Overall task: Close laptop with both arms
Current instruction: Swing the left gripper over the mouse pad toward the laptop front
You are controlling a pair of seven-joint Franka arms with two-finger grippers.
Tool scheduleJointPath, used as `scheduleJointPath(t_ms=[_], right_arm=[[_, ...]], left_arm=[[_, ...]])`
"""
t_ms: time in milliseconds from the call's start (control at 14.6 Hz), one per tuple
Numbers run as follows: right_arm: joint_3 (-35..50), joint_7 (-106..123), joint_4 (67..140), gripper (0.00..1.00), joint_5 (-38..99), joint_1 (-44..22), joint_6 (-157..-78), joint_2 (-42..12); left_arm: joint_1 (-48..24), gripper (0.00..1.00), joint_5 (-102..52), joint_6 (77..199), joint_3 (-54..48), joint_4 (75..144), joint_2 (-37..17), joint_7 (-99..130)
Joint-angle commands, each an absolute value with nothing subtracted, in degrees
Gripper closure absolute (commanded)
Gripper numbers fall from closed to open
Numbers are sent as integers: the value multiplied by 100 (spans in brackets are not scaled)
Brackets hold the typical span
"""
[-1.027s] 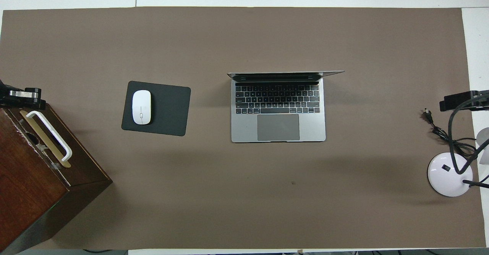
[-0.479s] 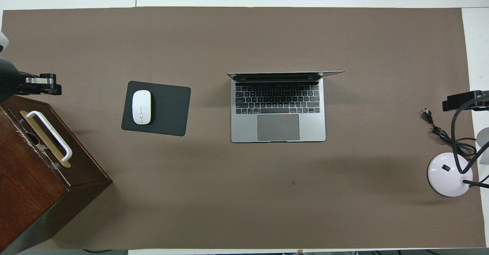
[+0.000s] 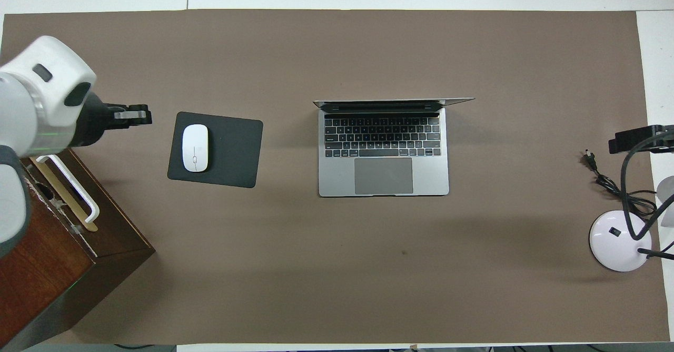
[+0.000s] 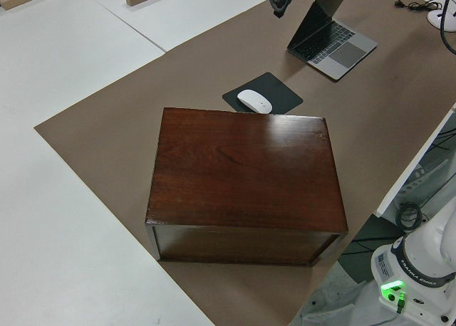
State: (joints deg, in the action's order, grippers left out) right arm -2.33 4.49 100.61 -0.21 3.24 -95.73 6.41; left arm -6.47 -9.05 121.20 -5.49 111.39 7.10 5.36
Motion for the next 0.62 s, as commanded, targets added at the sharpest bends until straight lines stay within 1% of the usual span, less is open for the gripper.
scheduleJointPath(t_ms=[0,205,342,411,548], right_arm=[[-202,501,10257,0,-17,378,-9817,782],[-211,519,10266,0,-9,378,-9826,782],[-211,519,10266,0,-9,378,-9835,782],[-211,527,10266,0,-9,378,-9852,765],[-211,545,10274,1,-9,387,-10141,712]], left_arm=[[-1062,100,-1011,13329,-475,12399,1396,563],[-1484,100,-1011,14060,-466,13006,1625,545],[-1809,100,-1011,14770,-466,13532,1775,545],[-1976,100,-1011,15088,-466,13727,1784,554],[-2301,100,-1011,15432,-466,13912,1741,545]])
